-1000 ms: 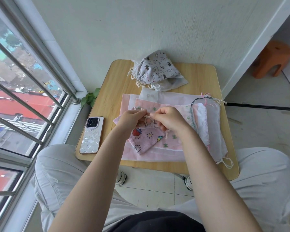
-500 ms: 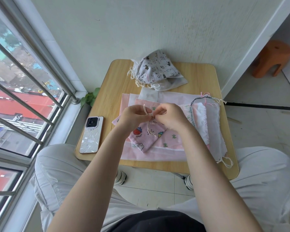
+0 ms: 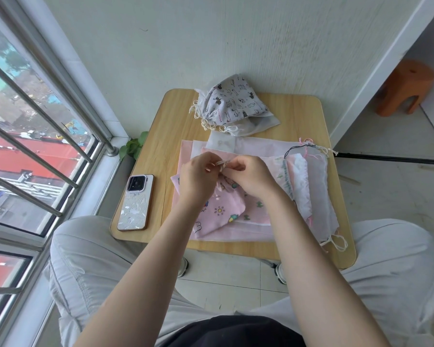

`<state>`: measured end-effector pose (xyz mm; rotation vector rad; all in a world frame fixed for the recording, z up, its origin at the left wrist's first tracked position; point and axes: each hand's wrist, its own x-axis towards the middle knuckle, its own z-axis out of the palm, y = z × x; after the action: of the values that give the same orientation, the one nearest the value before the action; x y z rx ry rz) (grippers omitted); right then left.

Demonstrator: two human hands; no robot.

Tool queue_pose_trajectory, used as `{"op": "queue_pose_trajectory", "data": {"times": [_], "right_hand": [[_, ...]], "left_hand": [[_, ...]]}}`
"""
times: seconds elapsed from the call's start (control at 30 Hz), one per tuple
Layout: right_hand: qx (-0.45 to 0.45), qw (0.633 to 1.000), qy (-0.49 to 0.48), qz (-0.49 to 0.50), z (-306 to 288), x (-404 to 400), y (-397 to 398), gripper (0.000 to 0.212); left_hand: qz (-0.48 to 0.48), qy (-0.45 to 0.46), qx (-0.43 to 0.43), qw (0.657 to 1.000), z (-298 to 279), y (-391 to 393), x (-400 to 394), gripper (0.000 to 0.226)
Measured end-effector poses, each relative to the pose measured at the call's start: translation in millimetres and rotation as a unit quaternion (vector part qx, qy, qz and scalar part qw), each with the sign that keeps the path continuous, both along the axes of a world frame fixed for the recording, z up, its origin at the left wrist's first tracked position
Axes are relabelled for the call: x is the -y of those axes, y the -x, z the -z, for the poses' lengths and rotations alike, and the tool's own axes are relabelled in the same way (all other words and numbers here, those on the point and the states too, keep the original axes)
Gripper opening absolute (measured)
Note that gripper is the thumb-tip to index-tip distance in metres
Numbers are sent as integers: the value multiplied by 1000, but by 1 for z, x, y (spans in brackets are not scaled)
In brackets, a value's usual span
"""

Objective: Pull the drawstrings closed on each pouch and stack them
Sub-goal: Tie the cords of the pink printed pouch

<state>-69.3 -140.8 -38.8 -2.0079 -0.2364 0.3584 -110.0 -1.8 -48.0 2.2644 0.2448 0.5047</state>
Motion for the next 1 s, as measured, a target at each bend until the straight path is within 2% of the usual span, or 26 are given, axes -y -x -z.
{"op": "queue_pose_trajectory", "data": {"times": [0.13,0.23,0.33,0.6,0.7,0.87,1.0], "right_hand": [[-32,998,-41,31,7,-4,2,9],[-64,996,-64,9,11,-6,3,21],[-69,994,-79,4,12,-5,4,20],[-103,981,-153,53,13,1,4,15],[-97,981,-152,65,10,-2,4,16],[-80,988,-120,56,9,0,4,6],[-53,992,-92,65,10,0,4,5]], "left_hand": [[-5,26,30,999,5,2,3,11],[3,27,26,999,8,3,3,7],[9,39,19,999,7,3,1,4],[73,133,-78,985,3,1,-12,6],[105,172,-101,974,1,1,-8,8],[110,197,-109,968,0,2,-7,6],[83,180,-114,974,-1,3,-5,9]]}}
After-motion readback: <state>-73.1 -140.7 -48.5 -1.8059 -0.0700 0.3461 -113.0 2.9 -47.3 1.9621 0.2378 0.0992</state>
